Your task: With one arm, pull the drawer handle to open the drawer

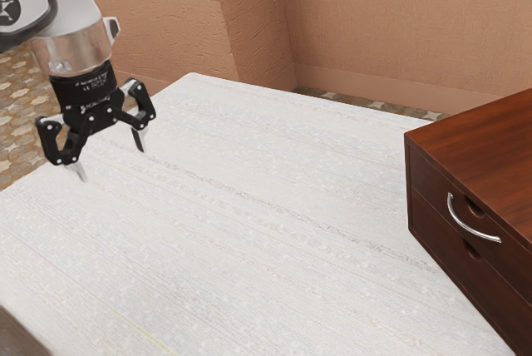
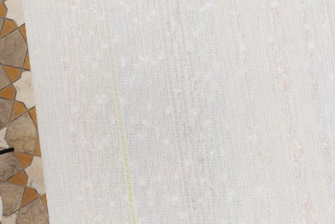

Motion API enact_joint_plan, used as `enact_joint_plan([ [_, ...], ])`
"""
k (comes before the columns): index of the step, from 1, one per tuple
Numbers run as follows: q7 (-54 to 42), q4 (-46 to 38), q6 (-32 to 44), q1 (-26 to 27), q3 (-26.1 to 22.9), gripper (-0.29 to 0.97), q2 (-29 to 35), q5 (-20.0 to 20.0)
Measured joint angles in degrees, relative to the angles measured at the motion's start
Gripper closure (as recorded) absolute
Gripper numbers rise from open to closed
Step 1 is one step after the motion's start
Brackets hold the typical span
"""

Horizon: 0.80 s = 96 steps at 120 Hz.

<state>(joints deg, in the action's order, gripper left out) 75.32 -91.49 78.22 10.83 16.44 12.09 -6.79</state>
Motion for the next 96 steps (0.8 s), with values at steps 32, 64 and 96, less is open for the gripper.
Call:
enact_joint_plan([
  [32, 2.7, -4.0, 2.5, 4.4, 0.2, 0.0, 2.2, 0.3],
  [64, 4.8, -2.3, 9.6, 30.6, 8.7, 0.0, -4.2, 3.0],
  [96, 5.1, -1.7, 22.5, 33.1, 7.1, 0.0, -12.6, 8.6],
])
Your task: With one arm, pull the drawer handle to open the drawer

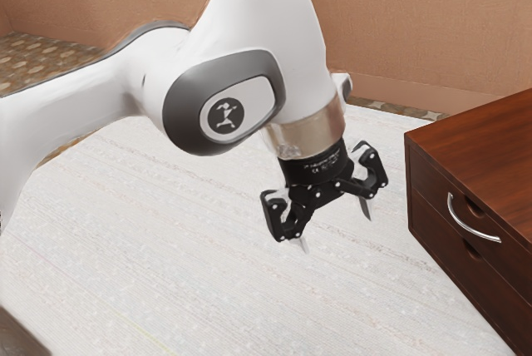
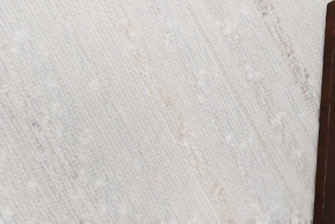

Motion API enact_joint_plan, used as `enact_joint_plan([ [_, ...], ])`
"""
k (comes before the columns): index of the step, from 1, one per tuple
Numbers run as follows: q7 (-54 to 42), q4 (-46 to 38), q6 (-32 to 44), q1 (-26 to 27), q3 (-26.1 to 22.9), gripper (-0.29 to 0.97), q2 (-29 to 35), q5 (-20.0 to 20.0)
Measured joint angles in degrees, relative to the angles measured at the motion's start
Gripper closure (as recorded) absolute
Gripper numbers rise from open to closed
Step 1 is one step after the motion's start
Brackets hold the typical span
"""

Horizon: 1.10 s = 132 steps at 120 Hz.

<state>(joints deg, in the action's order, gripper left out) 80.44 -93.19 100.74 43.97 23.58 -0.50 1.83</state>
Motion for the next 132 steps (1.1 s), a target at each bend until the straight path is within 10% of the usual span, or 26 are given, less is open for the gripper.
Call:
enact_joint_plan([
  [132, -1.3, 6.4, 20.4, -7.9, -7.5, 0.0, -14.0, 5.5],
])
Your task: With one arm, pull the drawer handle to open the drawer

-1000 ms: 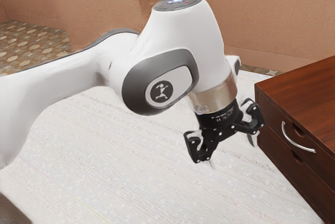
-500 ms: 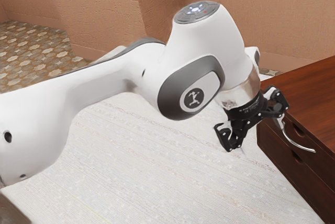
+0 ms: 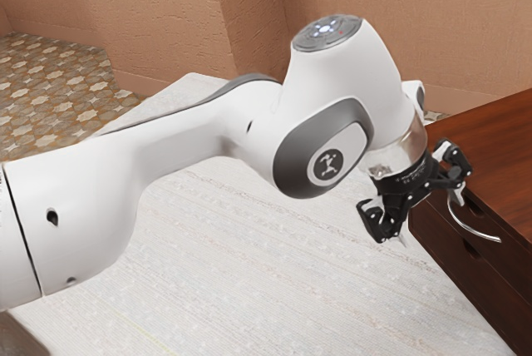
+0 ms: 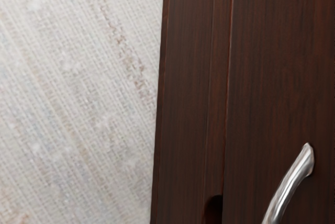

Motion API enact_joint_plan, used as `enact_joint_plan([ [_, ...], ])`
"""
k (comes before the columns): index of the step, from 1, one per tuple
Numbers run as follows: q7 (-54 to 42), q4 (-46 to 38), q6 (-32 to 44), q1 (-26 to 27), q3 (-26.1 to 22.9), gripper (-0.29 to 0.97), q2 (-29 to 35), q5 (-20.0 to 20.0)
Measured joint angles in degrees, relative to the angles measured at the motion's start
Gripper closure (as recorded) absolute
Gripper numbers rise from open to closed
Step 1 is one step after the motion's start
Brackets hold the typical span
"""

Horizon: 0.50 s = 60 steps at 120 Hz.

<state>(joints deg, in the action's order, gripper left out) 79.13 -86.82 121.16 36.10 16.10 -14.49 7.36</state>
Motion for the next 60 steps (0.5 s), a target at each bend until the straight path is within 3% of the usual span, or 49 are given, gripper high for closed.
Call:
enact_joint_plan([
  [49, -0.7, -0.9, 0.9, -0.5, -1.0, 0.0, -0.5, 0.5],
  [60, -0.8, -1.1, 0.9, -0.5, -1.0, 0.07, -0.5, 0.7],
])
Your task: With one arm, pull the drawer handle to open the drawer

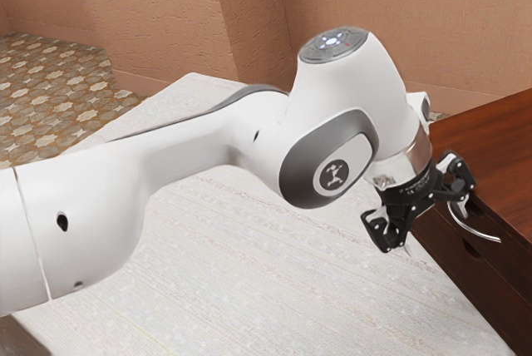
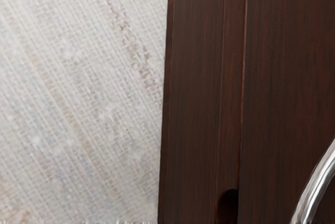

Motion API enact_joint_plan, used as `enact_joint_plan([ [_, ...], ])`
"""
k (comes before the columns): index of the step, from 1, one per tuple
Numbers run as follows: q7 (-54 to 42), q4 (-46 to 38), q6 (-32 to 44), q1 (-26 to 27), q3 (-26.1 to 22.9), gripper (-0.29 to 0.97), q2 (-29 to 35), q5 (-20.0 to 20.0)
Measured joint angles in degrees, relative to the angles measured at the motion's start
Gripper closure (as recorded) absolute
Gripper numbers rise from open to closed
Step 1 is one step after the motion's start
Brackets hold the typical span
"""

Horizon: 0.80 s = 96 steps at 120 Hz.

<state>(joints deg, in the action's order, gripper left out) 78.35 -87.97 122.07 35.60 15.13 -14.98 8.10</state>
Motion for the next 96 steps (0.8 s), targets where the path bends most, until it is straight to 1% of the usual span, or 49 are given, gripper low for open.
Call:
enact_joint_plan([
  [14, -0.1, -0.2, 0.0, 0.1, 0.0, 0.24, 0.4, 0.0],
  [34, -0.2, -0.8, 0.0, 0.2, 0.0, 0.42, 1.1, -0.3],
  [44, -0.3, -1.5, -0.1, 0.2, 0.1, 0.49, 1.5, -0.4],
  [65, -0.3, -3.0, -0.1, 0.7, 0.0, 0.56, 2.5, -0.6],
  [96, -0.6, -5.5, 0.1, 0.8, 0.0, 0.59, 4.9, -1.3],
])
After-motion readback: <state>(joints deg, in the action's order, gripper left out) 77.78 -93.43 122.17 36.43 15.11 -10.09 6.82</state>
